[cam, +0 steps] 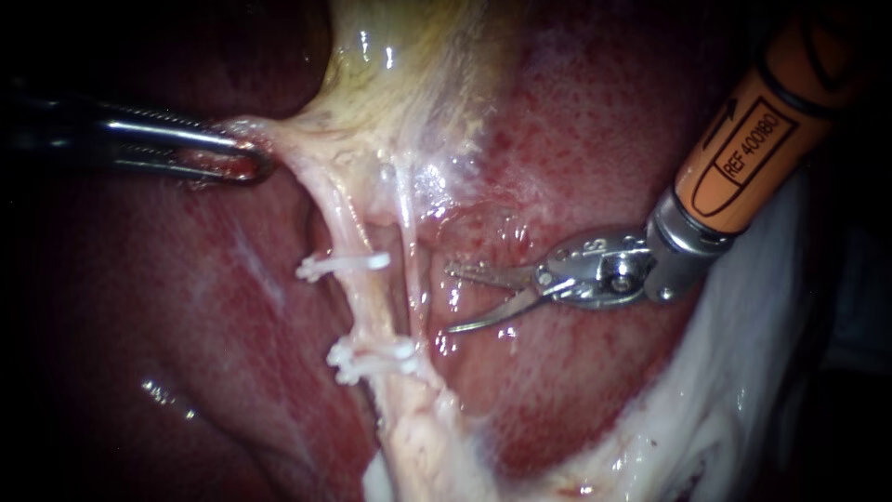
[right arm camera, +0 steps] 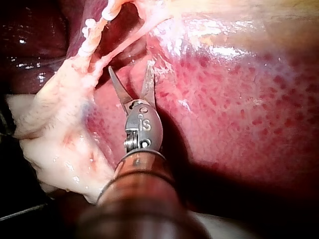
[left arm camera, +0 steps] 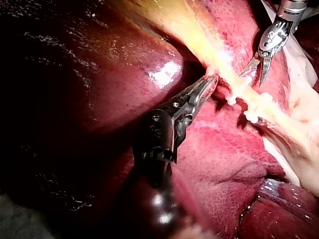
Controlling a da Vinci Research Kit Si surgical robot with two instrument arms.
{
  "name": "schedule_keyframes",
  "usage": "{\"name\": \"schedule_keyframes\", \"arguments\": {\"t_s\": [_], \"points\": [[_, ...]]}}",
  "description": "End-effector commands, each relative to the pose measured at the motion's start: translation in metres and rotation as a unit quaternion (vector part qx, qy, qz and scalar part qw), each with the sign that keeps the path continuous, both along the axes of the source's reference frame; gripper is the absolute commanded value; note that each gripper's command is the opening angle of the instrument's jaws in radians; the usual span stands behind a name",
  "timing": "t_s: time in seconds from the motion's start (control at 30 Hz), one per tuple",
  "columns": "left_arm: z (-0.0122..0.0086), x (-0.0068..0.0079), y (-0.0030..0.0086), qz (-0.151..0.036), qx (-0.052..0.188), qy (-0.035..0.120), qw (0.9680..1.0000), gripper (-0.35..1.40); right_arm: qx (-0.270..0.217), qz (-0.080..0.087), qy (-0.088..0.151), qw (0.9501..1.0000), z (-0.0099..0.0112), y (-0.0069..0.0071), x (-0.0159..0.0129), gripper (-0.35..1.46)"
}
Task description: Go to the cutting position left tube
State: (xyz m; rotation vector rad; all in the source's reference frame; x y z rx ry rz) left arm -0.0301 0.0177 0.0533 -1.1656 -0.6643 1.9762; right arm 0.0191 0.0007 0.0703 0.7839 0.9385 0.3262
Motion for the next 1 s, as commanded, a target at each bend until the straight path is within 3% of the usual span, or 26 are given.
{"name": "schedule_keyframes", "arguments": {"t_s": [0.03,0.23,0.4,0.5,0.7,1.0], "points": [[0.0001,0.0,0.0,0.0,0.0,0.0,1.0,-0.35,0.001,-0.001,-0.001,1.0,-0.0005,0.0001,-0.0001,1.38],[0.0002,0.0001,0.0001,0.001,0.0,-0.001,1.0,-0.35,0.01,-0.005,0.004,0.9999,-0.0051,0.0002,-0.0001,1.4],[0.0003,0.0001,0.0001,0.001,0.0,-0.001,1.0,-0.35,0.019,-0.004,0.011,0.9997,-0.0092,-0.0005,0.0017,1.38],[0.0004,0.0001,0.0001,0.001,0.0,0.0,1.0,-0.35,0.021,-0.003,0.01,0.9997,-0.0101,-0.001,0.0033,1.38],[0.0004,0.0001,0.0,0.001,-0.001,0.0,1.0,-0.35,0.025,0.002,0.003,0.9997,-0.0087,-0.0011,0.0053,1.4],[0.0005,0.0001,-0.0001,0.0,-0.001,0.0,1.0,-0.35,0.036,0.009,-0.009,0.9993,-0.0044,-0.0012,0.0048,1.42]]}}
